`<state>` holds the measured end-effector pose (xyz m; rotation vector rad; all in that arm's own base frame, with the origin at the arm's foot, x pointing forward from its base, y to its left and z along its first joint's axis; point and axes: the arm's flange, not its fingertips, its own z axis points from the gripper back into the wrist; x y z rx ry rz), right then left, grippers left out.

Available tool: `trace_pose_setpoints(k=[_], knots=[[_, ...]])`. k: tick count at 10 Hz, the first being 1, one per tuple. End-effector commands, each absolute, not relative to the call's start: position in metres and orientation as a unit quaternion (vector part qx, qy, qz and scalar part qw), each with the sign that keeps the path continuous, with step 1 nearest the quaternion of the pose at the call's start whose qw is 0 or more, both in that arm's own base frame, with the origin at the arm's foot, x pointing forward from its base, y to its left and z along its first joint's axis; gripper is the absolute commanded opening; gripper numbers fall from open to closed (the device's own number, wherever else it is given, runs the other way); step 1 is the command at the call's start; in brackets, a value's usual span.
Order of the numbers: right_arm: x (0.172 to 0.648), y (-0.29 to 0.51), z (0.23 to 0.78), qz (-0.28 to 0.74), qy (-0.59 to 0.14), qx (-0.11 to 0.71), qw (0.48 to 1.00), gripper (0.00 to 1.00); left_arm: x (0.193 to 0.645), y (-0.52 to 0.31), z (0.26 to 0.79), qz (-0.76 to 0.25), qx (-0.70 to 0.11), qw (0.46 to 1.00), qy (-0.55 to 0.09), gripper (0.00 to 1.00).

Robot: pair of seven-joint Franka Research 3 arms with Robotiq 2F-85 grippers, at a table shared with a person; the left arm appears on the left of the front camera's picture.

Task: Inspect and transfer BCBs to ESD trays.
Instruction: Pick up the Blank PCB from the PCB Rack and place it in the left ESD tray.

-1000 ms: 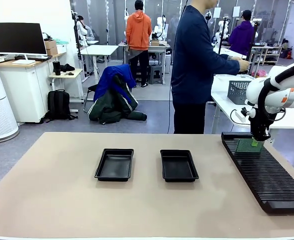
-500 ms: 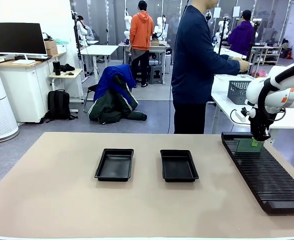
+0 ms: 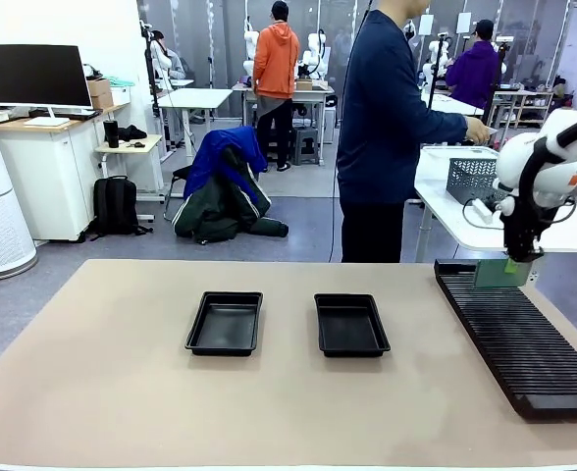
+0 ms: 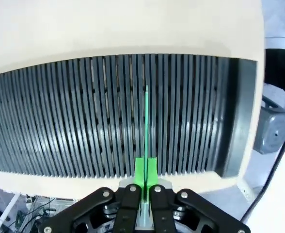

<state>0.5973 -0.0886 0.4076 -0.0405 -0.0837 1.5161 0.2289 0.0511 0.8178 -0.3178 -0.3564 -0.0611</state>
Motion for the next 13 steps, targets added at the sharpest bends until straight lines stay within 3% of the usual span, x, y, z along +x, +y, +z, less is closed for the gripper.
trace_pose_setpoints(k=[1,13], knots=[[0.576,-0.096,0.444,0.667,-0.034,-0.019,0.744,0.03,0.230,0.051,0.817,-0.029,-0.157,0.971,-0.177,1.00],[0.483,-0.140,0.676,0.605,-0.080,0.060,0.790,0.00,0.230,0.051,0.817,-0.029,-0.157,0.971,-0.177,1.00]])
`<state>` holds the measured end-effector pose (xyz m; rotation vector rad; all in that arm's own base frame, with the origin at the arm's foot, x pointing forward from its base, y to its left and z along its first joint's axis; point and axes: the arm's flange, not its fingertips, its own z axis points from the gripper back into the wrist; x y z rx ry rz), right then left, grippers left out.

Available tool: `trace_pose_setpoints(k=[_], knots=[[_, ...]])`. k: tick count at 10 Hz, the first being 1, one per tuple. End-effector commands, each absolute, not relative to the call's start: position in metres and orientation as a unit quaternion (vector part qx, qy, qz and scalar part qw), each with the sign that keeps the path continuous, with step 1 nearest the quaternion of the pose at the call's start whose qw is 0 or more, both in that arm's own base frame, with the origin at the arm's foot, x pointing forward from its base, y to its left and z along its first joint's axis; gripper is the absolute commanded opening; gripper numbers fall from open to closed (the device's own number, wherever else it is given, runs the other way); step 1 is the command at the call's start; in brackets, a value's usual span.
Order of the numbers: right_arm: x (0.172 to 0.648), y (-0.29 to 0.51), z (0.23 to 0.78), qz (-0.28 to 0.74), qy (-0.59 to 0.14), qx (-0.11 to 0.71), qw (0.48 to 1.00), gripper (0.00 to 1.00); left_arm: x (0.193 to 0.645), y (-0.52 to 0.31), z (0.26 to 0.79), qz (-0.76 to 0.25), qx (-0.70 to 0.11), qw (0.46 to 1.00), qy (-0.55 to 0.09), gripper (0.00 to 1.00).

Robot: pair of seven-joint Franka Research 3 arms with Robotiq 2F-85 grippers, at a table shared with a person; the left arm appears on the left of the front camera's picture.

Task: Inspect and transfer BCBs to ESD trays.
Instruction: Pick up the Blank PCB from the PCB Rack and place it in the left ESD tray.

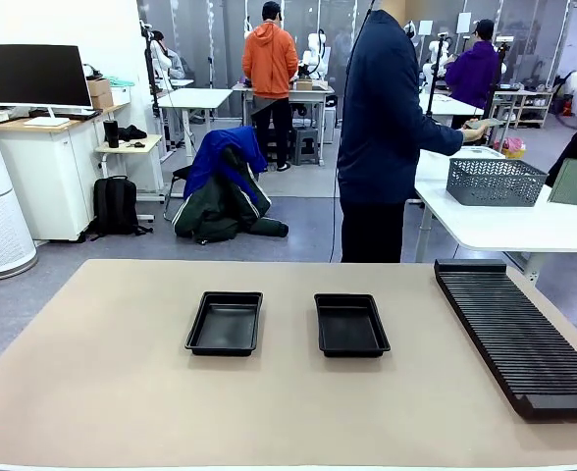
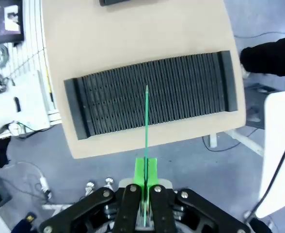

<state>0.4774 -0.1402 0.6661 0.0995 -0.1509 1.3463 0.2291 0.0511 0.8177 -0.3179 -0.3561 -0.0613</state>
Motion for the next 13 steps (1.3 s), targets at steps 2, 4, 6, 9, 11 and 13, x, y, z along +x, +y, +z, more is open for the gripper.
trace_pose_setpoints(k=[2,4,6,9,11,13], knots=[[0.476,-0.144,0.703,0.586,-0.083,0.069,0.803,0.00,0.230,0.051,0.817,-0.029,-0.157,0.971,-0.177,1.00],[0.474,-0.145,0.713,0.570,-0.080,0.075,0.814,0.00,0.230,0.051,0.817,-0.029,-0.157,0.971,-0.177,1.00],[0.466,-0.146,0.709,0.587,-0.078,0.059,0.804,0.00,0.230,0.051,0.817,-0.029,-0.157,0.971,-0.177,1.00],[0.466,-0.146,0.709,0.587,-0.078,0.059,0.804,0.00,0.230,0.051,0.817,-0.029,-0.157,0.971,-0.177,1.00],[0.466,-0.146,0.709,0.587,-0.078,0.059,0.804,0.00,0.230,0.051,0.817,-0.029,-0.157,0.971,-0.177,1.00],[0.466,-0.146,0.709,0.587,-0.078,0.059,0.804,0.00,0.230,0.051,0.817,-0.029,-0.157,0.971,-0.177,1.00]])
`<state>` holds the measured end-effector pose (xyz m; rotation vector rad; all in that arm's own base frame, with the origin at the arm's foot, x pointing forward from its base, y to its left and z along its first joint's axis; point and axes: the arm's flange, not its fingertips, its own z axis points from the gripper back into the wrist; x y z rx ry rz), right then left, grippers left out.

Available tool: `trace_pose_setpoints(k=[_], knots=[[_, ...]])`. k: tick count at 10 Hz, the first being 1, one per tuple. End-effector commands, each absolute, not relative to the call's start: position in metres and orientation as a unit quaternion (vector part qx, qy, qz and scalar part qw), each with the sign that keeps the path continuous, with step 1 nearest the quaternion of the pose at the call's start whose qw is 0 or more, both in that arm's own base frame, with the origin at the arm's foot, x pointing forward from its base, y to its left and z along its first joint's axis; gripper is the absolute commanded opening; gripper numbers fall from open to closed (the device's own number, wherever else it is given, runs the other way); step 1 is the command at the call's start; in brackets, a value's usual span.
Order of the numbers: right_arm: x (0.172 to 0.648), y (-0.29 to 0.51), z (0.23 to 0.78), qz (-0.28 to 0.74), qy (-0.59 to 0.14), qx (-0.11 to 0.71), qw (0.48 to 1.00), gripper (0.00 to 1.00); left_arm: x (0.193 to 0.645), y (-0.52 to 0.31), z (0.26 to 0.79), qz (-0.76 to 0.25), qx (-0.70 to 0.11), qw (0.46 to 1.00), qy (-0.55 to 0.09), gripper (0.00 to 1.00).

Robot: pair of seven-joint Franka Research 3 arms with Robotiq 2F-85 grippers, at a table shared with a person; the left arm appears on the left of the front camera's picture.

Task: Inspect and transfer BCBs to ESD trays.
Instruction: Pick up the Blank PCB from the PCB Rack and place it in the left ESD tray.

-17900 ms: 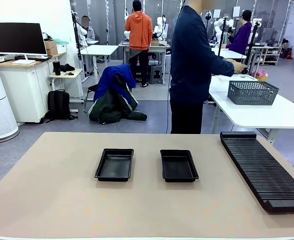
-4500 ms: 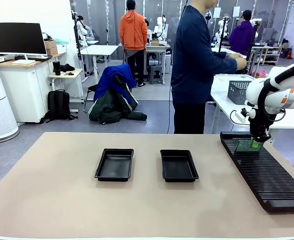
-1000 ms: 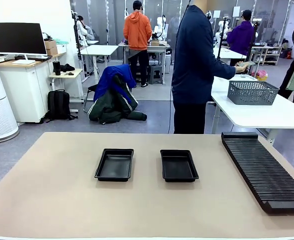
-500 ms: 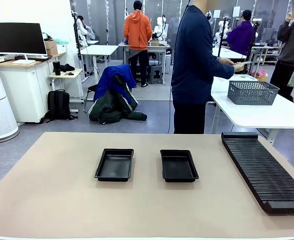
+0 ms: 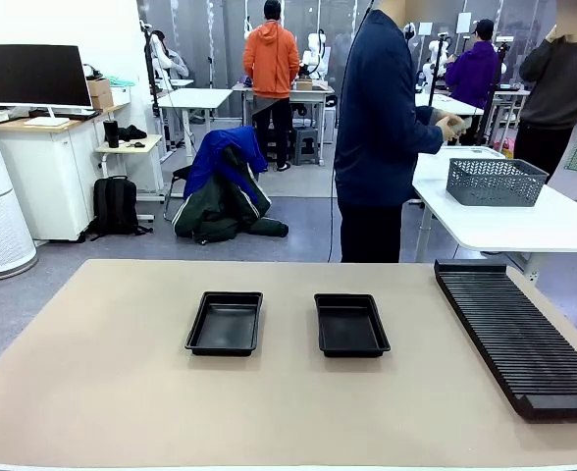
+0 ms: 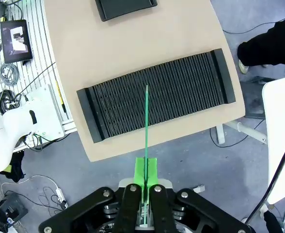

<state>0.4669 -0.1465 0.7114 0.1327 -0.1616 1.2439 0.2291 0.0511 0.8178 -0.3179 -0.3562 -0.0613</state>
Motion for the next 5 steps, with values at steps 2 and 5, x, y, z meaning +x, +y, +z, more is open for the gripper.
trace_pose_setpoints(k=[2,5], knots=[[0.482,-0.147,0.702,0.539,-0.091,0.099,0.831,0.03,0.230,0.051,0.817,-0.029,-0.157,0.971,-0.177,1.00],[0.504,-0.105,0.683,0.439,-0.092,0.195,0.872,0.03,0.230,0.051,0.817,-0.029,-0.157,0.971,-0.177,1.00]])
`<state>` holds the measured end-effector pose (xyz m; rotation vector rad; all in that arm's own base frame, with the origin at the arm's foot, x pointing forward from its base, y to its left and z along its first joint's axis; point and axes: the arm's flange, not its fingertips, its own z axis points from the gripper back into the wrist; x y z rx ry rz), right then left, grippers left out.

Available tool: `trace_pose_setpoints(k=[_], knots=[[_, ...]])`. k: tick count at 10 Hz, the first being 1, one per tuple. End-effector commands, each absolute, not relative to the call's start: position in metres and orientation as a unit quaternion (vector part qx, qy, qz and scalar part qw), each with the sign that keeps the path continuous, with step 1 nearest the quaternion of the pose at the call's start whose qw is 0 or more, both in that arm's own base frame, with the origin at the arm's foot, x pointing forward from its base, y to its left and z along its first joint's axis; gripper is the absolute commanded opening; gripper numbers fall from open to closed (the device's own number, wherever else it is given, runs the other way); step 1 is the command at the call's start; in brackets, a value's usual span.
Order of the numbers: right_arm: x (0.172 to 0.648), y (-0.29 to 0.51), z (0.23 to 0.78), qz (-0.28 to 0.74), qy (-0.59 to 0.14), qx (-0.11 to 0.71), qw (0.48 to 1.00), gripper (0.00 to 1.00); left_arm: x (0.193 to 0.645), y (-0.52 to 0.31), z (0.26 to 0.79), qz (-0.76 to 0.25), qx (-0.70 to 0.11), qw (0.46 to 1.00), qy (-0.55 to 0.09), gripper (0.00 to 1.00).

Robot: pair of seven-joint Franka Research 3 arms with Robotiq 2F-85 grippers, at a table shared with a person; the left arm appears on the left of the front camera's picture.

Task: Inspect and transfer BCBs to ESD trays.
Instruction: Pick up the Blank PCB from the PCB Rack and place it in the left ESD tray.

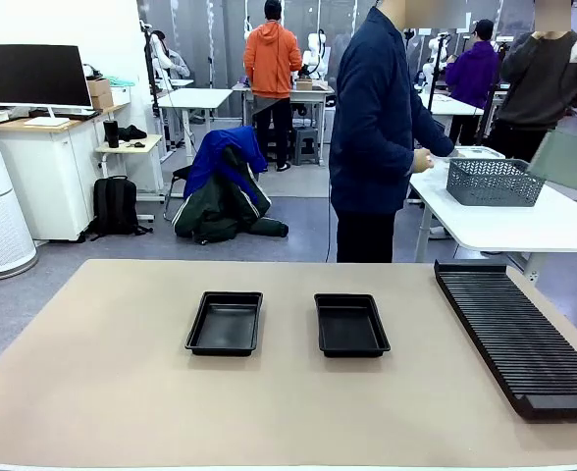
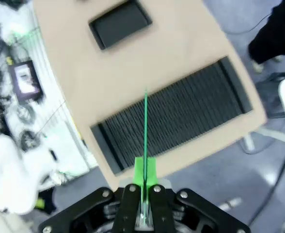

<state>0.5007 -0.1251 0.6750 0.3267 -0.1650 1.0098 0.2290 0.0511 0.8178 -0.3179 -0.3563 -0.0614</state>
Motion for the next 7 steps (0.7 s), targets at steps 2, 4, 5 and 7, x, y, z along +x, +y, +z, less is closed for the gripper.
trace_pose_setpoints(k=[2,4,5,7], knots=[[0.501,-0.055,0.673,0.378,-0.107,0.263,0.881,0.03,0.230,0.051,0.817,-0.029,-0.157,0.971,-0.177,1.00],[0.492,-0.003,0.662,0.297,-0.105,0.316,0.895,0.03,0.230,0.051,0.817,-0.029,-0.157,0.971,-0.177,1.00],[0.489,0.030,0.654,0.256,-0.099,0.347,0.897,0.03,0.230,0.051,0.817,-0.029,-0.157,0.971,-0.177,1.00],[0.485,0.089,0.639,0.204,-0.093,0.383,0.896,0.03,0.230,0.051,0.817,-0.029,-0.157,0.971,-0.177,1.00]])
